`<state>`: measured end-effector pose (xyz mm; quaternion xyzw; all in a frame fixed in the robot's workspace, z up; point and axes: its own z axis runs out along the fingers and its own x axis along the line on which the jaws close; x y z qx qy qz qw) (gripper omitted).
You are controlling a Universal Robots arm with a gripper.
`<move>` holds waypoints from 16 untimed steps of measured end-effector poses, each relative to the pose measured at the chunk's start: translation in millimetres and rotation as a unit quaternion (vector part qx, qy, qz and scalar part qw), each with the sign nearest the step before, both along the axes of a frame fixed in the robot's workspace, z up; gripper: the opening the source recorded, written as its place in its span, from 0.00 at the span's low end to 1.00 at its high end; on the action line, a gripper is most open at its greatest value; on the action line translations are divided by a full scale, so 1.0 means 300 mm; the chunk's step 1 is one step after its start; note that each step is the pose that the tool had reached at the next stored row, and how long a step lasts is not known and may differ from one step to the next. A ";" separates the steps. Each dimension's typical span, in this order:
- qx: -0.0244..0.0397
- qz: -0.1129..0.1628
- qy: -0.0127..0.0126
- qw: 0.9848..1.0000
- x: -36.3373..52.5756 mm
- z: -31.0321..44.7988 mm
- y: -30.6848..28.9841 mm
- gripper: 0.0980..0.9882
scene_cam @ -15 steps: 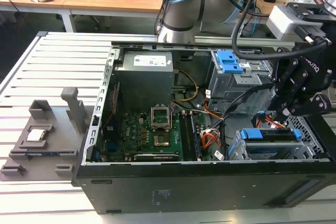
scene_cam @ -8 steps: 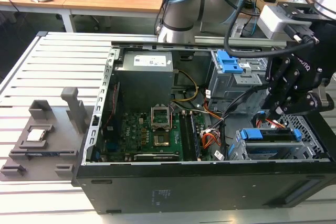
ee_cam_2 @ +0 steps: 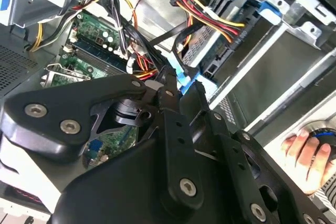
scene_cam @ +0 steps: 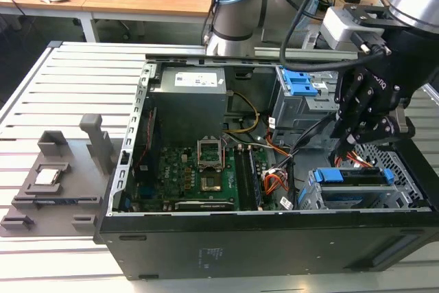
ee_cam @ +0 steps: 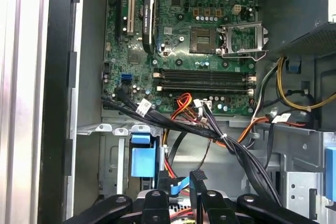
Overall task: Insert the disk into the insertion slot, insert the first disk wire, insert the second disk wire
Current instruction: 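Insert the second disk wire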
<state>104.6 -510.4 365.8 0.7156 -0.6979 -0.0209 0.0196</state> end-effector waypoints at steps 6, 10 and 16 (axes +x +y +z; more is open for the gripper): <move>-0.011 0.001 0.000 1.000 -0.002 -0.037 0.008 0.23; -0.022 0.002 0.000 1.000 -0.002 -0.051 0.011 0.23; -0.056 0.003 0.000 0.998 -0.002 -0.056 0.011 0.23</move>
